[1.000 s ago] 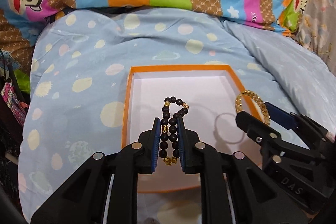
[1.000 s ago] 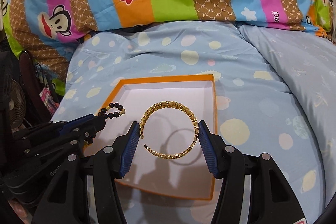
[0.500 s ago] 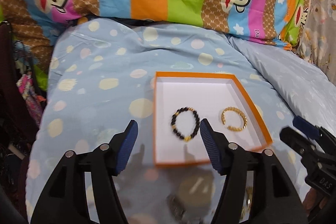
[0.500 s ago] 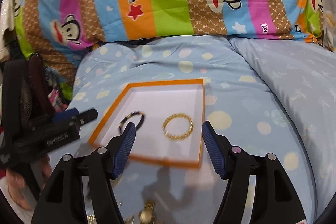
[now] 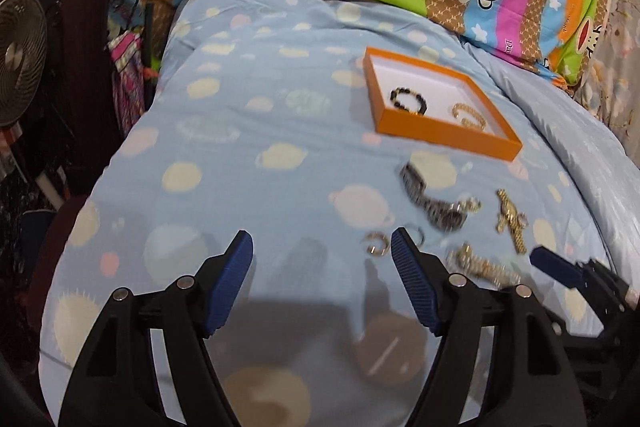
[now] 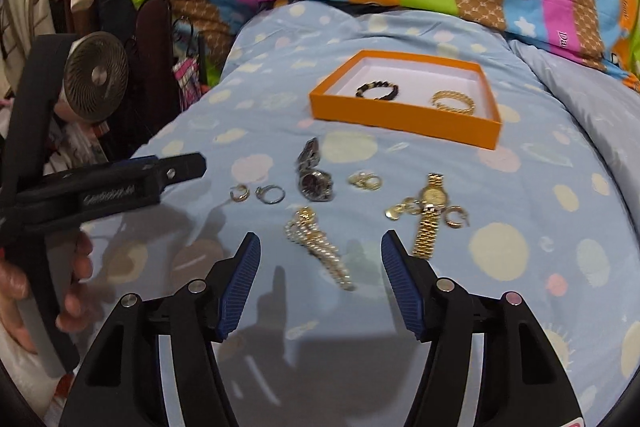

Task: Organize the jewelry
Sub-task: 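Grasp the pearl bracelet by its gold clasp with the right tool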

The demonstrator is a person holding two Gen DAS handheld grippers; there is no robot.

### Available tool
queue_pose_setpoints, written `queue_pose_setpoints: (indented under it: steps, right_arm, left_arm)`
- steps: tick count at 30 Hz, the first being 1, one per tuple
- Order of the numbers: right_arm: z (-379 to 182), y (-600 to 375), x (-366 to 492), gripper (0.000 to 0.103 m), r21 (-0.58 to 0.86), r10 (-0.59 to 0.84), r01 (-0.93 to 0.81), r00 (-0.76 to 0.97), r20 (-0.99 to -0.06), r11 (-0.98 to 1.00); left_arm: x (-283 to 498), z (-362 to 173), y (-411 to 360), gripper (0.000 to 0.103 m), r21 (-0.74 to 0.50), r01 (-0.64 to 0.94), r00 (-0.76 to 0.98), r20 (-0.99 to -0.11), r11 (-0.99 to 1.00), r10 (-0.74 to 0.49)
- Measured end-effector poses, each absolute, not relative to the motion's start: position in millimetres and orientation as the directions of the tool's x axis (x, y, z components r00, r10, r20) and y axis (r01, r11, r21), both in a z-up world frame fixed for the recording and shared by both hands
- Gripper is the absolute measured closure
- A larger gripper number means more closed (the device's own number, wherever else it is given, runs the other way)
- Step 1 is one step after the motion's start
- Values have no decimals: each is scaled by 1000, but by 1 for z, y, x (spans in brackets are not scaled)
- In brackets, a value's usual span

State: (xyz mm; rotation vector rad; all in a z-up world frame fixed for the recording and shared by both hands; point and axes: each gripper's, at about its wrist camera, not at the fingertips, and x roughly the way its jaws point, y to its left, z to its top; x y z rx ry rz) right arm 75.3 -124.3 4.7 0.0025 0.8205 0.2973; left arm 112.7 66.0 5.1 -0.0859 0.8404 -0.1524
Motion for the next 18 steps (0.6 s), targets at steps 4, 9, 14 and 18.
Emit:
queue_pose_setpoints:
  steps: [4, 9, 14, 18]
  right_arm:
    - [-1, -125, 85, 51, 139, 261, -238, 621, -739, 961]
    - [-10, -127, 96, 72, 173, 273, -223, 582, -766, 959]
    - [-11, -130, 95, 87, 190, 281, -214, 570, -772, 958]
    - [-8, -141, 84, 88, 188, 251, -169, 592, -766, 968]
  left_arm:
    - [97, -3, 74, 34, -132, 99, 651, -741, 986, -165]
    - [90, -3, 73, 34, -135, 119, 653, -736, 984, -180]
    - [92, 3, 64, 34, -132, 150, 656, -728, 980, -198]
    - [99, 11, 52, 34, -125, 182, 657, -723, 975, -215]
